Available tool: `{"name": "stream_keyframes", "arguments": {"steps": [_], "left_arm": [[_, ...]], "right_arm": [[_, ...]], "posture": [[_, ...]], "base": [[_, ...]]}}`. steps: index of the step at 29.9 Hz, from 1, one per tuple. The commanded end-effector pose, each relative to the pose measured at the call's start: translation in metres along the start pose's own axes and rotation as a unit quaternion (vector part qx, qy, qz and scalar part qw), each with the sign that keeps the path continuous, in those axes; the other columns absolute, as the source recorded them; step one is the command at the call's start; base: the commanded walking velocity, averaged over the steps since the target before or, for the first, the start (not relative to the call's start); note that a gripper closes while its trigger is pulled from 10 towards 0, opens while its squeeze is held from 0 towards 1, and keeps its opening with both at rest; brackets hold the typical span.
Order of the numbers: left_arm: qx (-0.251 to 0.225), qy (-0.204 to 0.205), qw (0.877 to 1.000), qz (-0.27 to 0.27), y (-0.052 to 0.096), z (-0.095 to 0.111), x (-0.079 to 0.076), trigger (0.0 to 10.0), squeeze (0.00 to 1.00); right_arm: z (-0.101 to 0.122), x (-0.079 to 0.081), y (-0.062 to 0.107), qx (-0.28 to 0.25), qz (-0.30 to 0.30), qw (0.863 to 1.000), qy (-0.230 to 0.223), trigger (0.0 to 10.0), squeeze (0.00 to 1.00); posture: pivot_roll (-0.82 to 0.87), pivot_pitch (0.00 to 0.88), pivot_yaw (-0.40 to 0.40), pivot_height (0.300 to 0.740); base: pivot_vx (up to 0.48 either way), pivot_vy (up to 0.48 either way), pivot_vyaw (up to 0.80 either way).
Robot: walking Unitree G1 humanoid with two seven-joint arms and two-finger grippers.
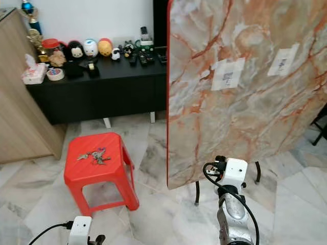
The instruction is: Hang keys on a hook
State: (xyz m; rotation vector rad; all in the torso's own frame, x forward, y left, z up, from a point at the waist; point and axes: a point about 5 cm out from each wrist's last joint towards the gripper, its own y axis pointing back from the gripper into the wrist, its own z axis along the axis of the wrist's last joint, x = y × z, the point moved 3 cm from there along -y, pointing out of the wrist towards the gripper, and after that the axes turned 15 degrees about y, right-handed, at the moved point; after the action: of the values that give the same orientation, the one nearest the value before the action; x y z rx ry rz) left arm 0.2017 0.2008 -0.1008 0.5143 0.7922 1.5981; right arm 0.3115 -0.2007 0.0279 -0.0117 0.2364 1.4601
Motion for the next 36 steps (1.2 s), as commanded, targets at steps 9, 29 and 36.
{"name": "stream_keyframes", "arguments": {"steps": [9,29,36], "left_arm": [[0.006,0.003,1.0,0.005,0.0,-0.003,0.0,10.0,0.0],[0.009,0.003,1.0,0.008,0.002,-0.008,0.002,10.0,0.0],[0.018,0.0,1.0,0.007,0.003,-0.012,0.002,10.0,0.0]], "right_arm": [[0.002,-0.001,-0.002,-0.003,-0.006,1.0,-0.006,10.0,0.0],[0.008,0.001,-0.002,-0.016,-0.011,1.0,0.002,10.0,0.0],[0.012,-0.011,0.0,-0.025,-0.05,0.998,0.019,10.0,0.0]], "posture": [[-0.01,0.03,-0.01,0.74],[-0.01,0.031,-0.011,0.74],[-0.01,0.031,-0.012,0.74]], "base": [[0.278,0.0,-0.47],[0.229,0.0,0.0],[0.0,0.0,0.0]]}}
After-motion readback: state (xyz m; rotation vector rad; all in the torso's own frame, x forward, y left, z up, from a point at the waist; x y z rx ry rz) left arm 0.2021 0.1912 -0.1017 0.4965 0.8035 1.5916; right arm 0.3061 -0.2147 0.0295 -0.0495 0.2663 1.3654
